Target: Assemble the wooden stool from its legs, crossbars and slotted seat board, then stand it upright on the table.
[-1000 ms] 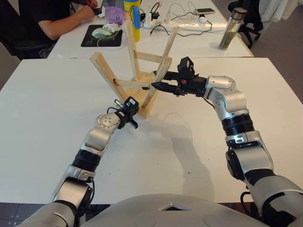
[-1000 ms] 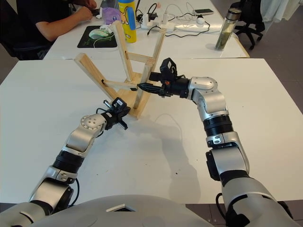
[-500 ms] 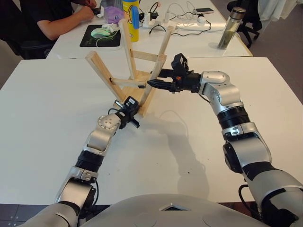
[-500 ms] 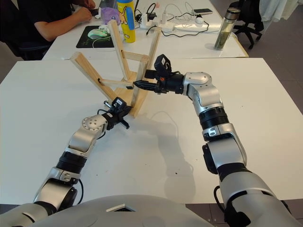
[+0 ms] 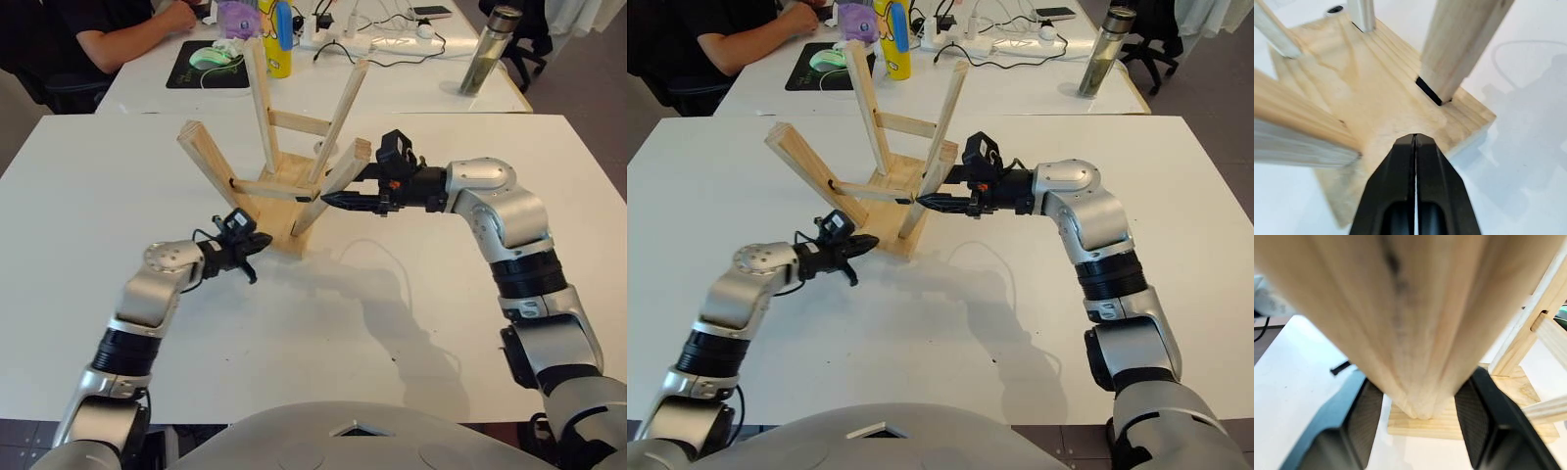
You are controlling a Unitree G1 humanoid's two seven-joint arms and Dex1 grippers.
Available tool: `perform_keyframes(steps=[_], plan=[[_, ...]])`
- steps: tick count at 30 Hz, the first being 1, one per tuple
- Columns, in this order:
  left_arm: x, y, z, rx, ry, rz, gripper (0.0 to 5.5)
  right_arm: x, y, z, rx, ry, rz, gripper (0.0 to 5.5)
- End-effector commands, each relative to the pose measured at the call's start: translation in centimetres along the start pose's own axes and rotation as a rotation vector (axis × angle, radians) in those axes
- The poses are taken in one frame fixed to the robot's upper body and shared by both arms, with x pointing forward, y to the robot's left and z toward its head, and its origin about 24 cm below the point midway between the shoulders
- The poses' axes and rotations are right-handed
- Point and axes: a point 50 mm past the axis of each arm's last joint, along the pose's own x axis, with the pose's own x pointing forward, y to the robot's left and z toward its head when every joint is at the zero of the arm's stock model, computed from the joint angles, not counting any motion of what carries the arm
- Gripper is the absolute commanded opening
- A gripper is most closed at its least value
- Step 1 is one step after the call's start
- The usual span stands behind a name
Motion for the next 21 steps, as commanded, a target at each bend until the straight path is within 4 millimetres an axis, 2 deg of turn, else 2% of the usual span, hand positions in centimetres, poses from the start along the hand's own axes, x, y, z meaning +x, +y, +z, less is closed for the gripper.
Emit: perform_keyframes(steps=[1,4,8,10,13,18,21], plan=[[-1.2,-1.2,2.7,0.064,-0.078,-0.045,0.0,-1.4,2.2,-4.1,0.202,0.185,0.029,2.07],[-0.8,-4.0,2.0,0.044,-0.082,-0.089,0.0,-2.7,3.0,-3.5,0.19,0.213,0.009,2.07],[-0.3,-8.2,-0.8,-0.024,-0.011,-0.126,0.0,-3.7,4.3,-3.4,0.2,0.249,-0.023,2.07],[0.2,-9.3,-2.1,-0.062,0.022,-0.092,0.0,-4.0,5.1,-3.3,0.215,0.248,-0.027,2.07],[0.6,-9.0,-3.1,-0.055,0.031,0.04,0.0,-4.3,5.8,-3.0,0.223,0.244,-0.027,2.07],[0.8,-7.9,-0.6,-0.041,-0.189,0.134,0.0,-4.0,5.6,-3.3,0.23,0.254,-0.026,2.07],[0.7,-7.6,-0.1,-0.017,-0.238,0.143,0.0,-3.8,5.4,-3.5,0.232,0.258,-0.023,2.07]])
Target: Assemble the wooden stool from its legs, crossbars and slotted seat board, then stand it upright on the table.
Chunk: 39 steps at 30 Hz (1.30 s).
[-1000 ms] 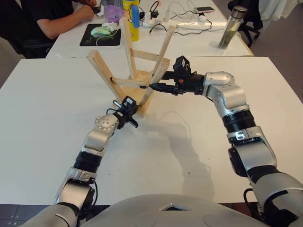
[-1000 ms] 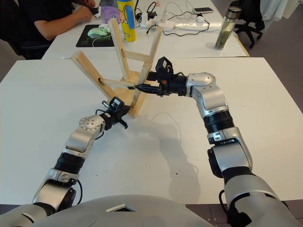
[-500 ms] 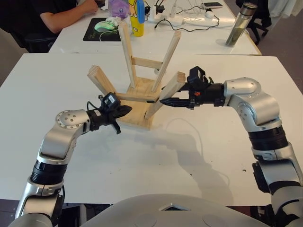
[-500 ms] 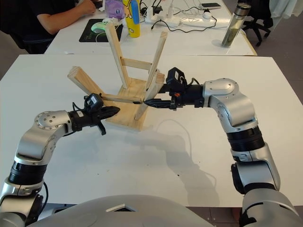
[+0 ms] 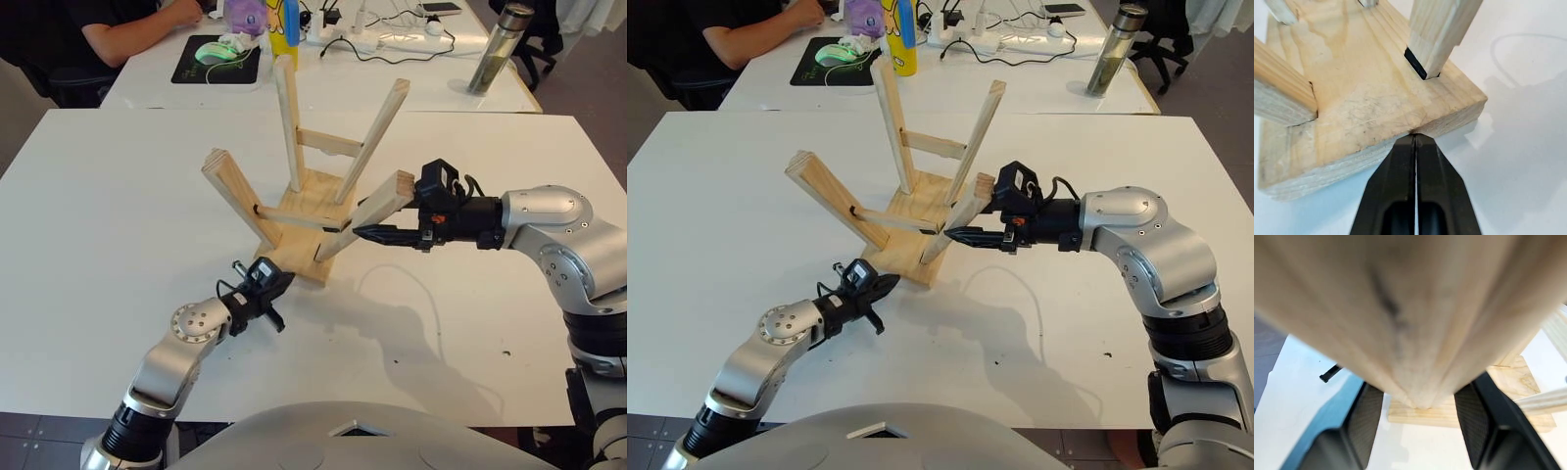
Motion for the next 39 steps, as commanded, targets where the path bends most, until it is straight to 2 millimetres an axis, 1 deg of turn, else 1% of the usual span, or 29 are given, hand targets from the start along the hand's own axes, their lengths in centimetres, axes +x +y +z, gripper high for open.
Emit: perform_keyframes(steps=[1,5,8,10,11,13,15,18,21,23,27,31,33,36,39], plan=[[0.0,1.0,2.2,0.065,-0.15,0.049,0.0,0.8,0.8,-4.2,0.199,0.153,0.056,2.07],[0.7,1.7,1.6,0.067,-0.131,0.072,0.0,1.1,1.0,-4.4,0.205,0.156,0.074,2.07],[1.4,1.8,-0.2,0.067,0.003,0.076,0.0,1.3,0.9,-4.4,0.202,0.155,0.079,2.07],[1.5,1.8,-0.8,0.058,0.04,0.08,0.0,1.4,0.8,-4.3,0.201,0.154,0.078,2.07],[1.7,1.7,-1.5,0.066,0.096,0.068,0.0,1.5,0.8,-4.2,0.197,0.153,0.083,2.07],[1.7,1.4,-2.7,0.074,0.185,0.067,0.0,1.7,0.8,-4.0,0.189,0.154,0.097,2.07],[1.6,1.3,-3.2,0.059,0.231,0.077,0.0,2.0,0.8,-3.7,0.186,0.147,0.119,2.07],[1.4,1.2,-3.8,0.031,0.275,0.076,0.0,2.5,1.1,-3.7,0.181,0.152,0.142,2.07],[1.2,1.2,-4.1,0.003,0.298,0.082,0.0,3.4,2.1,-3.8,0.167,0.172,0.203,2.07],[1.1,1.2,-4.3,-0.003,0.309,0.079,0.0,3.9,2.3,-4.1,0.168,0.182,0.222,2.07],[1.1,1.1,-4.4,-0.009,0.318,0.072,0.0,4.2,1.8,-4.3,0.194,0.176,0.224,2.07],[1.4,0.6,-4.8,-0.025,0.327,0.051,0.0,4.4,-0.7,-5.5,0.217,0.232,0.175,2.07],[1.5,0.6,-4.8,-0.027,0.331,0.049,0.0,4.3,-1.3,-5.9,0.215,0.258,0.177,2.07],[1.5,0.7,-4.9,-0.029,0.333,0.05,0.0,4.3,-1.5,-6.1,0.216,0.268,0.191,2.07],[1.4,0.8,-5.1,-0.04,0.337,0.057,0.0,5.2,0.1,-5.8,0.171,0.286,0.284,2.07]])
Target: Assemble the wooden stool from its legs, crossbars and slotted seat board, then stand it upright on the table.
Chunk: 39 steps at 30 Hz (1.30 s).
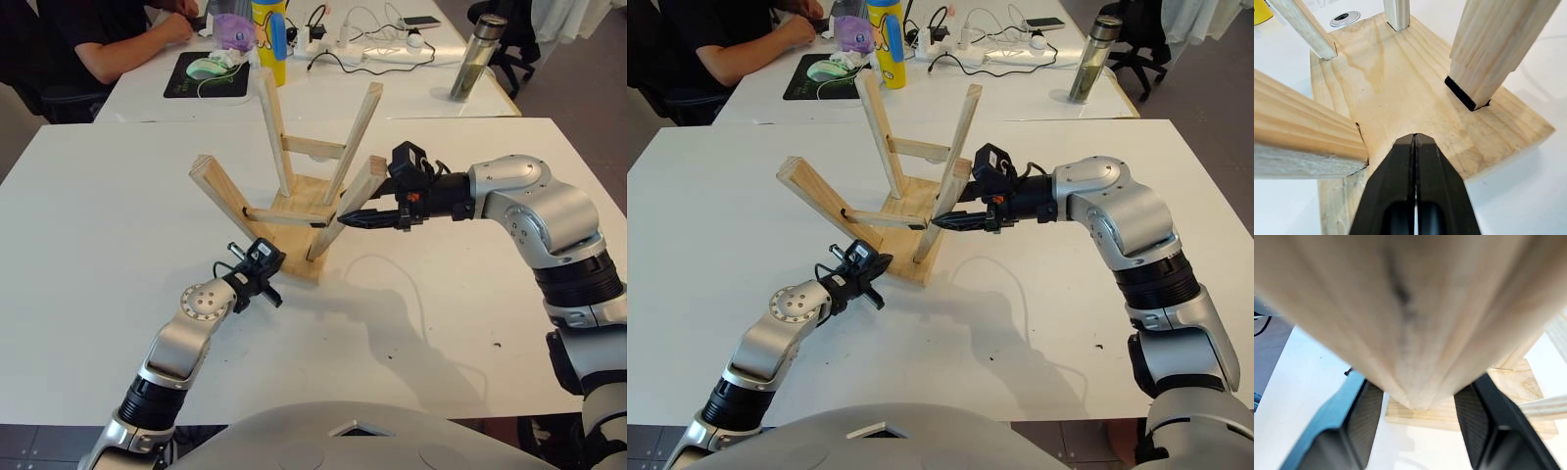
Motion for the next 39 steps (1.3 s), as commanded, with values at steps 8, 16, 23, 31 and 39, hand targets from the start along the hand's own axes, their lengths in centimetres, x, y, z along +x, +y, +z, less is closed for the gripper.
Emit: perform_keyframes(steps=[8,16,23,31,39], plan=[[0.2,-0.8,-4.5,-0.094,0.224,-0.044,0.0,4.8,4.7,-6.3,0.136,0.27,0.243,2.07],[0.6,-0.7,-4.5,-0.086,0.223,-0.047,0.0,5.0,2.8,-5.9,0.141,0.279,0.194,2.07],[0.8,-0.6,-4.6,-0.085,0.224,-0.046,0.0,5.8,1.8,-4.5,0.05,0.317,0.175,2.07],[0.8,-0.7,-4.6,-0.087,0.226,-0.048,0.0,6.8,3.3,-4.4,0.007,0.287,0.191,2.07],[0.8,-0.7,-4.7,-0.085,0.232,-0.056,0.0,7.2,0.9,-3.7,0.159,-0.021,0.116,2.07]])
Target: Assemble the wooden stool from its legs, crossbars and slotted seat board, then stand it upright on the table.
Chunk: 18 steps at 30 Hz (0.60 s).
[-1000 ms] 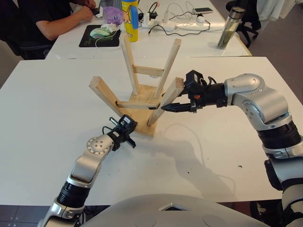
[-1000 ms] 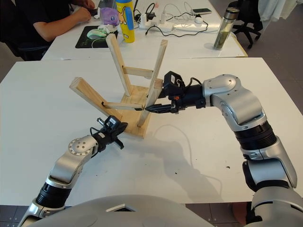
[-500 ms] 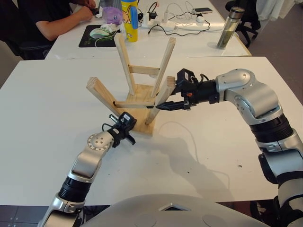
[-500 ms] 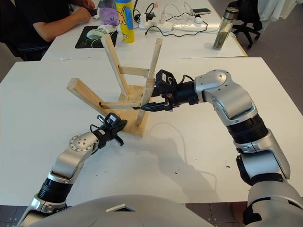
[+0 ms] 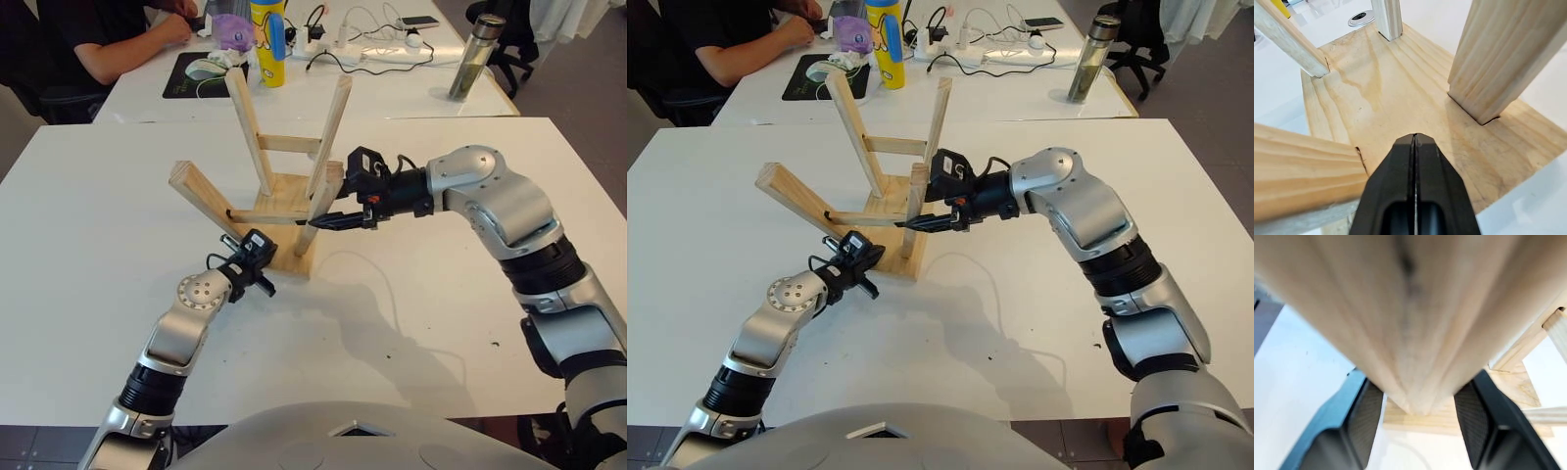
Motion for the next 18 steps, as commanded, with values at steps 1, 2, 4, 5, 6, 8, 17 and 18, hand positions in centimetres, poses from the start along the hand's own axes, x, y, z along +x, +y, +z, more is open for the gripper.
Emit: perform_keyframes(steps=[1,2,4,5,6,8,17,18], plan=[[0.3,-2.5,-4.4,-0.089,0.22,-0.115,0.0,2.9,1.4,-5.0,0.274,-0.096,0.075,2.07],[0.3,-2.4,-4.4,-0.086,0.221,-0.12,0.0,2.9,1.5,-5.4,0.291,-0.128,0.064,2.07],[0.3,-2.3,-4.4,-0.077,0.223,-0.132,0.0,2.9,1.9,-6.0,0.294,-0.156,0.057,2.07],[0.3,-2.2,-4.4,-0.075,0.225,-0.135,0.0,3.0,2.0,-6.1,0.287,-0.164,0.049,2.07],[0.2,-2.1,-4.4,-0.074,0.227,-0.137,0.0,3.1,2.1,-6.0,0.273,-0.18,0.045,2.07],[0.2,-2.1,-4.5,-0.072,0.23,-0.14,0.0,3.2,1.5,-5.7,0.257,-0.216,-0.01,2.07],[0.4,-1.8,-4.2,-0.058,0.229,-0.149,0.0,3.8,3.0,-5.5,0.195,-0.183,0.095,2.07],[0.5,-1.7,-4.1,-0.057,0.228,-0.149,0.0,3.8,2.5,-5.7,0.191,-0.18,0.061,2.07]])
